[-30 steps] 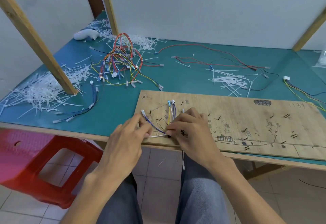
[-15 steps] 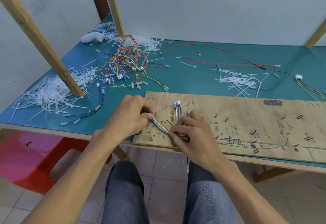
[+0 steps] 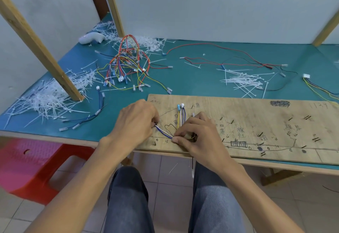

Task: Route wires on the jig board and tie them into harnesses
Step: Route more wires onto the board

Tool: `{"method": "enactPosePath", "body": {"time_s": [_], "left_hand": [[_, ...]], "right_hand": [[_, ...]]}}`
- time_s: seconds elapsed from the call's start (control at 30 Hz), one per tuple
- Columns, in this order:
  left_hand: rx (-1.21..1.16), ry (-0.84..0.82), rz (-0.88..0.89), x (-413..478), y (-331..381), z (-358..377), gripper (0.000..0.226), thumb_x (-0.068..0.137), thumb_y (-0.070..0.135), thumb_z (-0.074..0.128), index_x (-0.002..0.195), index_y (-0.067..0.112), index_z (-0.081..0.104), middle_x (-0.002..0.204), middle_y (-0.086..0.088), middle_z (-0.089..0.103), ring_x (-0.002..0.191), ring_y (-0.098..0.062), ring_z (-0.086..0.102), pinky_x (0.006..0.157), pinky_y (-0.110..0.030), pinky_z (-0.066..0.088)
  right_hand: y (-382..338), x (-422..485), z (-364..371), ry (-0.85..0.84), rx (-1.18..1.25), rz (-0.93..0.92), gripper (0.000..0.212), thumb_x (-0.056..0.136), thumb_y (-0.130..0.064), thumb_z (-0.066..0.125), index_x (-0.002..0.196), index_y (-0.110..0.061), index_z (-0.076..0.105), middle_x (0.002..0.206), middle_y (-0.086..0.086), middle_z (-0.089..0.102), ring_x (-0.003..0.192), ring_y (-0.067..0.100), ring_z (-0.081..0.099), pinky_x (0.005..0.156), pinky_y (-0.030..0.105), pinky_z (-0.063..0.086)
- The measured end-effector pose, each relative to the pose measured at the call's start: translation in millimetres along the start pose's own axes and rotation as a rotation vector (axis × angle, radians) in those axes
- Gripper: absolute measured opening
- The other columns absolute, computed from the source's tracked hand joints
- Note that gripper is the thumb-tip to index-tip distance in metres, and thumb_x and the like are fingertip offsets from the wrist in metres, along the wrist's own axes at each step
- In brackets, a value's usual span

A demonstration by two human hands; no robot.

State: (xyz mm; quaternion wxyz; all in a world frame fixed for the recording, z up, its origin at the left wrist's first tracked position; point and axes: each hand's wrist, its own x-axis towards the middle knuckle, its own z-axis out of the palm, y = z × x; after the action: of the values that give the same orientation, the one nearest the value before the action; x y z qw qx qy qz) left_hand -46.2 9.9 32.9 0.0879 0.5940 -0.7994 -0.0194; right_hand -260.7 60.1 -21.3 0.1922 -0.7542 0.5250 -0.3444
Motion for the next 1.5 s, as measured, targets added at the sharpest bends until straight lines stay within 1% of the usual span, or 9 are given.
{"method": "enactPosePath", "body": {"time_s": [0.13, 0.27, 0.37, 0.53, 0.83, 1.03, 1.13, 1.3, 1.5], "left_hand": [[-0.011, 0.118, 0.144, -22.1, 11.6, 1.3, 0.047, 0.067, 0.000, 0.082, 0.103, 0.030, 0.080, 0.101, 0.009, 0.060, 0.082, -0.023, 0.060, 0.068, -0.032, 0.048], [-0.080, 0.107, 0.311, -48.4, 37.7, 8.1, 0.023, 0.083, 0.011, 0.075, 0.101, 0.024, 0.078, 0.093, 0.009, 0.068, 0.090, -0.018, 0.062, 0.081, -0.040, 0.057], [-0.151, 0.128, 0.307, -57.3, 41.1, 11.5, 0.026, 0.091, 0.013, 0.071, 0.115, 0.020, 0.079, 0.096, 0.007, 0.074, 0.090, -0.015, 0.064, 0.080, -0.035, 0.057], [-0.145, 0.148, 0.316, -66.8, 39.7, 19.6, 0.022, 0.088, 0.009, 0.078, 0.109, 0.016, 0.080, 0.102, 0.006, 0.073, 0.097, -0.012, 0.065, 0.079, -0.033, 0.061], [-0.173, 0.164, 0.356, -71.8, 34.9, 22.9, 0.027, 0.085, 0.007, 0.082, 0.111, 0.014, 0.081, 0.112, 0.006, 0.074, 0.104, -0.012, 0.067, 0.087, -0.034, 0.061], [-0.027, 0.082, 0.440, -53.5, 31.5, 7.7, 0.021, 0.091, 0.020, 0.061, 0.098, 0.025, 0.081, 0.106, 0.016, 0.068, 0.107, -0.011, 0.059, 0.091, -0.036, 0.055], [-0.135, 0.042, 0.307, -16.0, 32.2, -6.6, 0.032, 0.082, 0.020, 0.049, 0.087, 0.025, 0.080, 0.097, 0.016, 0.069, 0.101, -0.011, 0.060, 0.086, -0.039, 0.057], [-0.353, 0.103, 0.093, 121.6, 39.1, -16.3, 0.030, 0.084, 0.010, 0.056, 0.086, 0.020, 0.084, 0.083, 0.005, 0.079, 0.086, -0.020, 0.074, 0.088, -0.038, 0.060], [-0.363, 0.049, -0.153, 284.5, 27.4, 15.8, 0.024, 0.092, 0.009, 0.060, 0.096, 0.015, 0.082, 0.104, -0.010, 0.080, 0.106, -0.030, 0.073, 0.094, -0.036, 0.058]], "right_hand": [[-1.7, 2.5, -2.0, 0.037, 0.079, 0.050, 0.017, 0.072, -0.045, 0.092, 0.082, -0.033, 0.085, 0.084, -0.018, 0.066, 0.098, 0.012, 0.045, 0.090, 0.032, 0.035], [-3.3, 3.7, -5.4, 0.052, 0.107, 0.088, 0.024, 0.066, -0.046, 0.093, 0.084, -0.031, 0.086, 0.088, -0.016, 0.062, 0.100, 0.014, 0.044, 0.088, 0.024, 0.037], [-5.9, 0.4, -10.9, 0.049, 0.092, 0.080, 0.031, 0.065, -0.047, 0.093, 0.087, -0.027, 0.085, 0.094, -0.014, 0.063, 0.102, 0.015, 0.045, 0.088, 0.016, 0.035], [0.6, -9.2, -28.5, 0.153, 0.044, 0.100, 0.017, 0.082, -0.027, 0.090, 0.097, -0.029, 0.081, 0.098, -0.018, 0.067, 0.103, 0.014, 0.050, 0.090, 0.021, 0.038], [12.9, 4.0, -50.1, -0.103, -0.052, 0.094, 0.004, 0.086, -0.035, 0.086, 0.090, -0.036, 0.084, 0.086, -0.019, 0.071, 0.097, 0.014, 0.050, 0.092, 0.046, 0.044], [33.6, 19.2, -64.3, -0.219, -0.050, -0.020, 0.010, 0.082, -0.044, 0.088, 0.089, -0.039, 0.083, 0.092, -0.024, 0.072, 0.099, 0.005, 0.054, 0.090, 0.030, 0.045], [54.0, 37.0, -81.2, -0.043, 0.139, 0.150, 0.016, 0.088, -0.047, 0.082, 0.081, -0.033, 0.081, 0.081, -0.020, 0.072, 0.079, 0.001, 0.063, 0.070, 0.017, 0.044], [79.5, 75.6, -75.8, 0.059, 0.127, 0.340, 0.044, 0.098, -0.046, 0.071, 0.065, -0.017, 0.073, 0.057, -0.003, 0.067, 0.054, 0.008, 0.057, 0.062, 0.031, 0.048], [101.3, 97.1, -66.1, 0.164, 0.106, 0.360, 0.054, 0.099, -0.036, 0.069, 0.056, -0.006, 0.058, 0.045, -0.008, 0.043, 0.045, 0.007, 0.037, 0.053, 0.026, 0.034]]}}
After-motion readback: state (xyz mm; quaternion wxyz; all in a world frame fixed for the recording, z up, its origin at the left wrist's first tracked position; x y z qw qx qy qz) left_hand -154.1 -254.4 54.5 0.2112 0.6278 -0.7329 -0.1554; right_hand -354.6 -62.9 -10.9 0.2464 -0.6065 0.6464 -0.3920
